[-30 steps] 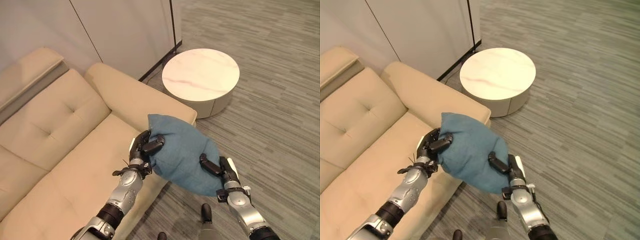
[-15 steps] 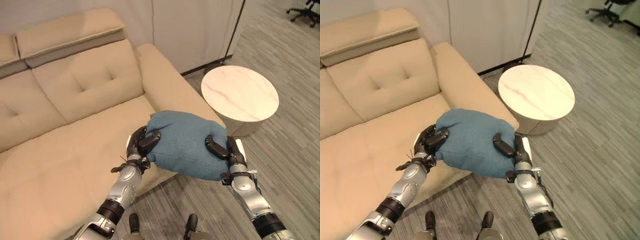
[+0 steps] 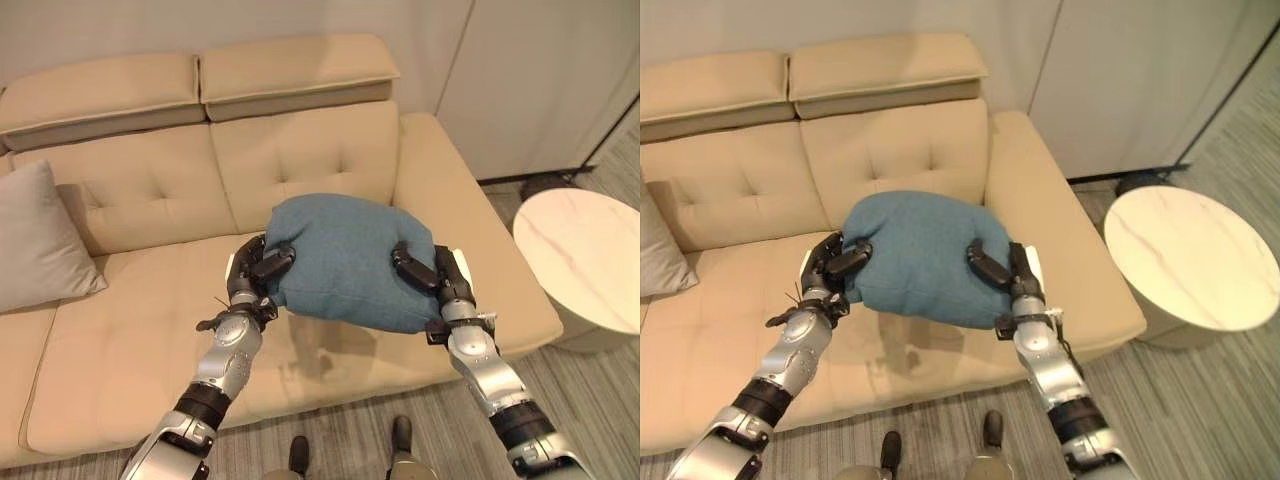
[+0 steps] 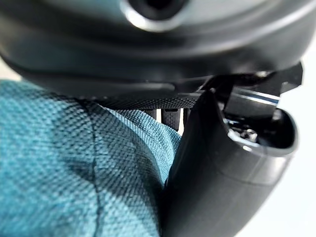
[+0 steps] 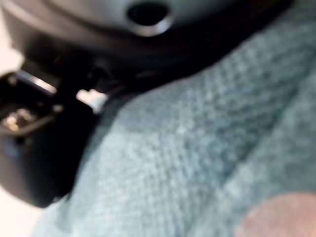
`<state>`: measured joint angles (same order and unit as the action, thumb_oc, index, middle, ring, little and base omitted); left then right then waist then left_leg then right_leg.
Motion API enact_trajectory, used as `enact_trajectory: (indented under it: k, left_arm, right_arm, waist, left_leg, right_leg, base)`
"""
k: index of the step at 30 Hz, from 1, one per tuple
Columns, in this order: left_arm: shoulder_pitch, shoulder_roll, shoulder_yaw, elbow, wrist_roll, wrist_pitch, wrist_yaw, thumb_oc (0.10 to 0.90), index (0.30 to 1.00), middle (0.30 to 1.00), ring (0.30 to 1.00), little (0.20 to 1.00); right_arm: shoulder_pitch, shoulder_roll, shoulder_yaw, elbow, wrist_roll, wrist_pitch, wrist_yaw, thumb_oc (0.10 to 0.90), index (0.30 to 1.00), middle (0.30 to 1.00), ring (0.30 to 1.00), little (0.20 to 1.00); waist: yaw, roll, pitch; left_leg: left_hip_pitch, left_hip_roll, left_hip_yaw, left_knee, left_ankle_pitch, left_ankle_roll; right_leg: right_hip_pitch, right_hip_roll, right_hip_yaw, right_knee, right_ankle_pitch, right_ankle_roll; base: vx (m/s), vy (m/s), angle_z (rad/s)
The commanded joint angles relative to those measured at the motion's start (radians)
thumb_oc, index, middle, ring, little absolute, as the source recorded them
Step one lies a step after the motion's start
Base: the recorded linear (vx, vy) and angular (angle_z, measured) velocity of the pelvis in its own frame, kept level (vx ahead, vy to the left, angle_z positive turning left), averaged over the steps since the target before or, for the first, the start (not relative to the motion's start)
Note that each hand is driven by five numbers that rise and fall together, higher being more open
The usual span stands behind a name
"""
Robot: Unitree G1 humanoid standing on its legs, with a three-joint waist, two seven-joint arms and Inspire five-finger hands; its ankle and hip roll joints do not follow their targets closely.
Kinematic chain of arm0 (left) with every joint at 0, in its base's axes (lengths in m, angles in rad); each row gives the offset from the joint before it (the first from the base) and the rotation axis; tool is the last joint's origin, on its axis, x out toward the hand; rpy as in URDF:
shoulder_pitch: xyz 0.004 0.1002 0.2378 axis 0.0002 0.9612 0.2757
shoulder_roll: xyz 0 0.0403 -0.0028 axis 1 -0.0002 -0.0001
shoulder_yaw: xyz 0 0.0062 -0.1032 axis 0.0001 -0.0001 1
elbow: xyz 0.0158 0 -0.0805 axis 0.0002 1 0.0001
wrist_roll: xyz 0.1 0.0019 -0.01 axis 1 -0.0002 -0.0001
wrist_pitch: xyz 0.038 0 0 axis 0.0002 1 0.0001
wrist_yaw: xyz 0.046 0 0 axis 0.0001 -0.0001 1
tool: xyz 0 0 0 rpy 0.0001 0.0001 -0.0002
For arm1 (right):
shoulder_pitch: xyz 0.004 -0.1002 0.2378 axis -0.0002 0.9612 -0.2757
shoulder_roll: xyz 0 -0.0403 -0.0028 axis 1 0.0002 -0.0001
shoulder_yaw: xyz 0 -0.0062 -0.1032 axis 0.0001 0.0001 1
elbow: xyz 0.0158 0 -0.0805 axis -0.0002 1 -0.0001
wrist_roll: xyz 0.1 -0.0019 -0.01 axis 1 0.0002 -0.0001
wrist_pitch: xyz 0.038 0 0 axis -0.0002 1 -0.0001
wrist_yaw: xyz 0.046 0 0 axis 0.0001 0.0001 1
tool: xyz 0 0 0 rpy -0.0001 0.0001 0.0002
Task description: Pick up all the scattered cushions and arrange them neatly on the sofa.
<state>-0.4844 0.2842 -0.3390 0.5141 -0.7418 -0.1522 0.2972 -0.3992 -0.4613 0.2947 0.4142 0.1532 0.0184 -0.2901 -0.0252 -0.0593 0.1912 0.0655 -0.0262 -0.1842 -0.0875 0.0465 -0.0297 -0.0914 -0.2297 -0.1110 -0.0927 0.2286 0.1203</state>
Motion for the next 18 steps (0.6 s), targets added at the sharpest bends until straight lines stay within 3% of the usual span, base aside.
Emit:
enact_trajectory:
  k: [1,2,8,9,11,12,13,14,18]
  left_arm:
    - [-0.348,-0.110,-0.147,-0.033,0.113,-0.101,-0.068,0.400,0.300,0.300,0.300,0.300]
    - [-0.424,-0.117,-0.157,0.012,0.099,-0.102,-0.061,0.400,0.300,0.300,0.300,0.300]
    - [-0.588,-0.106,-0.167,0.090,0.092,-0.095,-0.037,0.400,0.300,0.300,0.300,0.300]
    - [-0.675,-0.098,-0.188,0.152,0.090,-0.091,-0.036,0.400,0.300,0.300,0.300,0.300]
    - [-0.739,-0.093,-0.201,0.195,0.089,-0.086,-0.033,0.400,0.300,0.300,0.300,0.300]
    - [-0.860,-0.067,-0.231,0.279,0.078,-0.089,-0.046,0.400,0.300,0.300,0.300,0.300]
    - [-0.866,-0.067,-0.230,0.283,0.077,-0.090,-0.048,0.400,0.300,0.300,0.300,0.300]
    - [-0.966,-0.022,-0.258,0.310,0.094,-0.118,-0.048,0.400,0.300,0.300,0.300,0.300]
    - [-1.087,0.040,-0.255,0.299,0.137,-0.166,0.000,0.400,0.300,0.300,0.300,0.300]
  right_arm:
    - [-0.388,-0.003,0.034,-0.049,-0.036,-0.130,0.001,0.400,0.300,0.300,0.300,0.300]
    - [-0.484,-0.049,0.081,0.016,-0.053,-0.114,0.001,0.400,0.300,0.300,0.300,0.300]
    - [-0.741,-0.065,0.180,0.151,-0.062,-0.088,0.009,0.400,0.300,0.300,0.300,0.300]
    - [-0.853,-0.079,0.233,0.212,-0.070,-0.077,0.012,0.400,0.300,0.300,0.300,0.300]
    - [-0.928,-0.082,0.262,0.249,-0.080,-0.074,0.009,0.400,0.300,0.300,0.300,0.300]
    - [-1.046,-0.096,0.326,0.315,-0.096,-0.080,0.000,0.400,0.300,0.300,0.300,0.300]
    - [-1.052,-0.096,0.329,0.319,-0.095,-0.082,0.000,0.400,0.300,0.300,0.300,0.300]
    - [-1.138,-0.111,0.357,0.323,-0.094,-0.103,-0.032,0.400,0.300,0.300,0.300,0.300]
    - [-1.227,-0.140,0.378,0.319,-0.124,-0.136,-0.079,0.400,0.300,0.300,0.300,0.300]
  waist:
    - [0.015,0.025,-0.139]
    - [0.018,0.025,-0.152]
    - [0.028,0.020,-0.148]
    - [0.033,0.020,-0.133]
    - [0.032,0.022,-0.121]
    - [0.028,0.029,-0.100]
    - [0.026,0.030,-0.101]
    - [0.017,0.038,-0.101]
    - [0.006,0.043,-0.109]
  left_leg:
    - [0.055,0.053,0.086,0.004,-0.126,-0.020]
    - [0.046,0.073,0.080,0.000,-0.123,-0.035]
    - [-0.039,0.100,0.079,0.000,-0.093,-0.057]
    - [-0.084,0.105,0.074,0.000,-0.077,-0.066]
    - [-0.118,0.107,0.069,0.000,-0.064,-0.072]
    - [-0.186,0.106,0.060,0.000,-0.036,-0.085]
    - [-0.191,0.106,0.060,0.000,-0.035,-0.086]
    - [-0.248,0.102,0.058,0.000,-0.023,-0.101]
    - [-0.325,0.099,0.067,0.000,-0.011,-0.107]
  right_leg:
    - [0.035,0.023,-0.027,0.061,-0.104,0.106]
    - [0.044,0.039,-0.051,0.034,-0.113,0.096]
    - [-0.009,0.069,-0.065,0.005,-0.122,0.080]
    - [-0.040,0.076,-0.068,0.005,-0.126,0.077]
    - [-0.068,0.077,-0.071,0.005,-0.123,0.077]
    - [-0.119,0.077,-0.075,0.005,-0.116,0.078]
    - [-0.124,0.077,-0.076,0.005,-0.115,0.078]
    - [-0.167,0.072,-0.083,0.005,-0.111,0.081]
    - [-0.231,0.066,-0.083,0.005,-0.104,0.094]
  base:
    - [0.17,-0.134,0.29]
    - [0.19,-0.161,0.09]
    - [0.04,-0.079,-0.03]
    - [-0.06,-0.023,-0.03]
    - [-0.14,-0.026,-0.04]
    - [-0.16,-0.020,0.04]
    - [-0.11,-0.010,0.15]
    - [0.02,-0.001,0.13]
    - [0.02,0.002,0.09]
